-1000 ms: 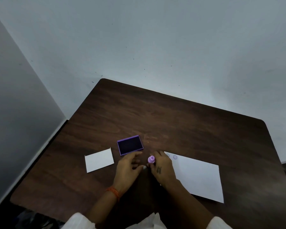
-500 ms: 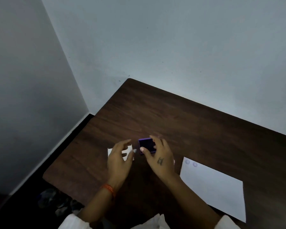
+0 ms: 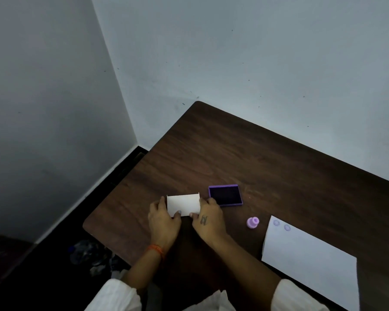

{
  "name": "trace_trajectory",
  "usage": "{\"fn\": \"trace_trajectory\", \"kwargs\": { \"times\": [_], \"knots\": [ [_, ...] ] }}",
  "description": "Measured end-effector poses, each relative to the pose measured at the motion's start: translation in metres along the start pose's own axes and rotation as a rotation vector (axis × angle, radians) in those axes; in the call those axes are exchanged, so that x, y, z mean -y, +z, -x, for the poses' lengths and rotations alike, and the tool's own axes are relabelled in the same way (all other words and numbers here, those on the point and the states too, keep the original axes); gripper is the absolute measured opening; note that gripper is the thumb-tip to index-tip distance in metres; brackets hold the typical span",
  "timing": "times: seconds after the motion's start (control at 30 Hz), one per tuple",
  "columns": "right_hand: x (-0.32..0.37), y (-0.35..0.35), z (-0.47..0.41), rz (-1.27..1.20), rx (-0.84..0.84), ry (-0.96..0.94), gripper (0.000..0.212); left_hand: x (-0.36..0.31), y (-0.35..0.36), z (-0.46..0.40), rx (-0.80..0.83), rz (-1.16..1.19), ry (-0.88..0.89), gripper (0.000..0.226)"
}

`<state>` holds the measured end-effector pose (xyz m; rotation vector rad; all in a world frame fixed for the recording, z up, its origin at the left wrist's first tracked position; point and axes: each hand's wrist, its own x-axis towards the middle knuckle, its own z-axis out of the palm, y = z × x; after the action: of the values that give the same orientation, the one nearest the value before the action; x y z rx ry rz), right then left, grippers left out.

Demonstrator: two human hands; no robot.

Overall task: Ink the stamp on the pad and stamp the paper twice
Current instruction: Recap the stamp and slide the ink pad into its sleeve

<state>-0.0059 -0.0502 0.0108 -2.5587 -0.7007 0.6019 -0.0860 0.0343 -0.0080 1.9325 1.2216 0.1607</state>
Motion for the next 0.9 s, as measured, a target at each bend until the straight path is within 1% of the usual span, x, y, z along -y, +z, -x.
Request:
{"fn": "trace_trajectory", "kwargs": {
  "times": [0.1, 0.2, 0.47, 0.63, 0.77, 0.9],
  "knots": [
    [0.001, 0.003, 0.000, -0.032, -0.019, 0.015, 0.052, -0.002, 0.000, 0.000, 0.003, -0.011, -0.019, 0.059],
    [0.000, 0.001, 0.003, -0.063, -0.046, 0.017, 0.046, -0.006, 0.000, 0.001, -0.009, 0.006, -0.043, 0.057],
    [-0.014, -0.021, 0.007, -0.221, -0.274, 0.054, 0.039, -0.041, 0.006, 0.009, -0.037, 0.141, 0.045, 0.052],
    [-0.035, -0.044, 0.002, -0.266, -0.382, 0.126, 0.035, -0.067, 0.022, 0.015, 0.015, 0.156, 0.098, 0.052],
    [-0.053, -0.056, 0.002, -0.274, -0.406, 0.174, 0.030, -0.080, 0.039, 0.023, 0.071, 0.144, 0.109, 0.052],
    [-0.067, -0.058, -0.002, -0.266, -0.376, 0.238, 0.029, -0.081, 0.054, 0.027, 0.118, 0.128, 0.107, 0.050]
  ]
}}
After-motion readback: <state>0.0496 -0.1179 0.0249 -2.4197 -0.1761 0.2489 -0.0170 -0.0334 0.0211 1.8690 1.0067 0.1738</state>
